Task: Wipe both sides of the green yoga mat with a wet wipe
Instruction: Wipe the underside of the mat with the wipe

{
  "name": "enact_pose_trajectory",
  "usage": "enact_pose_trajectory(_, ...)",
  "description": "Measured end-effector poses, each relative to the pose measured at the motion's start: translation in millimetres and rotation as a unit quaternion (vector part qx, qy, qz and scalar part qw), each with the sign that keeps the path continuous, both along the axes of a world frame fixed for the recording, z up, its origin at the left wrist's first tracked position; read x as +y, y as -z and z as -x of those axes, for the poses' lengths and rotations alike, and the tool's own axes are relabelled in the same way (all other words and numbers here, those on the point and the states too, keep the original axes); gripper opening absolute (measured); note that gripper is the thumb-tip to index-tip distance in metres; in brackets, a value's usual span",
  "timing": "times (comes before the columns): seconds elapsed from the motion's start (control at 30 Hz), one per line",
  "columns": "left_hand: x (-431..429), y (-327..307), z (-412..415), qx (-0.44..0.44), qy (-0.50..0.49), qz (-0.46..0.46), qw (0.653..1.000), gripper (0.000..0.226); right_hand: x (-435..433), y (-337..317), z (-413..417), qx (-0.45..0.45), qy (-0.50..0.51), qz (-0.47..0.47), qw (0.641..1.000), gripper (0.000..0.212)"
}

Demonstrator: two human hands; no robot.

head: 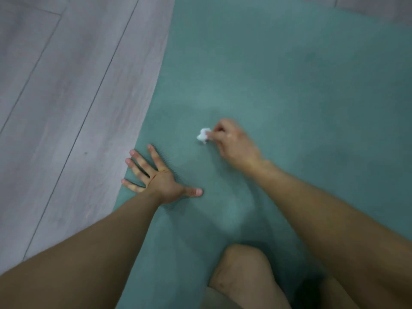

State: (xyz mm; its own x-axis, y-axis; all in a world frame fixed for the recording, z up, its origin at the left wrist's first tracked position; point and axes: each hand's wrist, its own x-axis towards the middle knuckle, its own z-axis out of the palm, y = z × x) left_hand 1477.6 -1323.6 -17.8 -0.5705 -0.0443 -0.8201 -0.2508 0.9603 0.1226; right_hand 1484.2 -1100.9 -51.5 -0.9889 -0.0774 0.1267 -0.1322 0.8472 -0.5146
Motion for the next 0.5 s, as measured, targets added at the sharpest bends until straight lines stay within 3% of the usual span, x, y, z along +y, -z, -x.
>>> enact_pose_trajectory(0.07, -1, 2, 0, 0.005, -0.002, -0.005, 1.0, 0.198, 54, -1, 17, -0.011, 0.242, -0.006, 0.97, 0.043)
enact_pose_trajectory(0.13, -2, 3, 1, 0.005, 0.004, -0.008, 1.0, 0.198, 96, -6, 12, -0.054, 0.421, -0.005, 0.906, 0.029)
enact_pose_trajectory(0.2, -3, 2, 2, 0.003, 0.008, -0.003, 1.0, 0.198, 107, -15, -1, -0.095, 0.41, -0.002, 0.907, 0.027)
enact_pose_trajectory(0.33, -1, -5, 1, 0.011, 0.009, 0.012, 1.0, 0.197, 89, -44, -44, -0.077, 0.225, -0.046, 0.97, 0.02)
enact_pose_trajectory(0.5, -4, 2, -9, 0.065, 0.021, 0.03, 0.997, 0.195, 86, -55, -104, -0.076, 0.236, -0.032, 0.968, 0.02)
